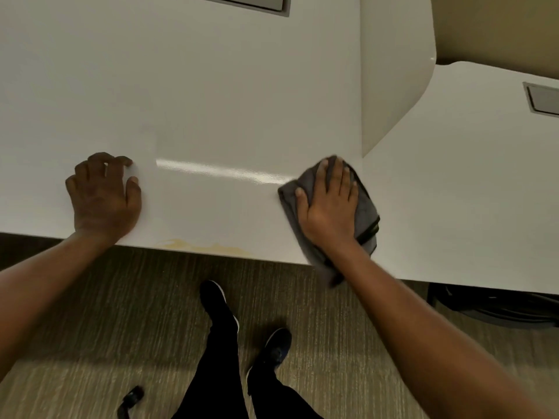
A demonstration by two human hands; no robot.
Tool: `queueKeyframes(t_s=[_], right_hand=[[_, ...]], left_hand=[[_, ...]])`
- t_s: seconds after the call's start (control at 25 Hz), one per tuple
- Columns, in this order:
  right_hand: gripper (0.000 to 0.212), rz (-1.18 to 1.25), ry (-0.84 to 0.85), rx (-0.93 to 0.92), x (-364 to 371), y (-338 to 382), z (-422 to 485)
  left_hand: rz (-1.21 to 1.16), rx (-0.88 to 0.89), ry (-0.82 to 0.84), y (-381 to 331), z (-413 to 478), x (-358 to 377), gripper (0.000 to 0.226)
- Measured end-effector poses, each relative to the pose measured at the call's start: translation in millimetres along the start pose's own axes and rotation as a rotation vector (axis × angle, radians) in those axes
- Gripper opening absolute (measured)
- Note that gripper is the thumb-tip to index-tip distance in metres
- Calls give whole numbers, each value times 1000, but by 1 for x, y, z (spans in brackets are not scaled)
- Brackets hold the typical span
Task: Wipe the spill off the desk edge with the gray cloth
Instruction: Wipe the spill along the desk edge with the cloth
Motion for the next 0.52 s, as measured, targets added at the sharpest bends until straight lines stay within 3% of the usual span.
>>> queueKeyframes(t_s=[0.2,0.52], right_hand=[[74,10,36,36,-7,16,82],[76,8,50,-76,0,3,-39]], left_hand=[[-2,0,-6,-1,-2,-2,45],[25,1,-2,4,-1,1,45]])
Point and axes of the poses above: each hand's wrist, its own z-axis towards the middle knuckle, its own x-axis out of the palm, y = z × x, the point moved 2 cm from there along z, towards the middle knuckle, and after that the axes turned 13 degrees about x, right-handed, at the moved point
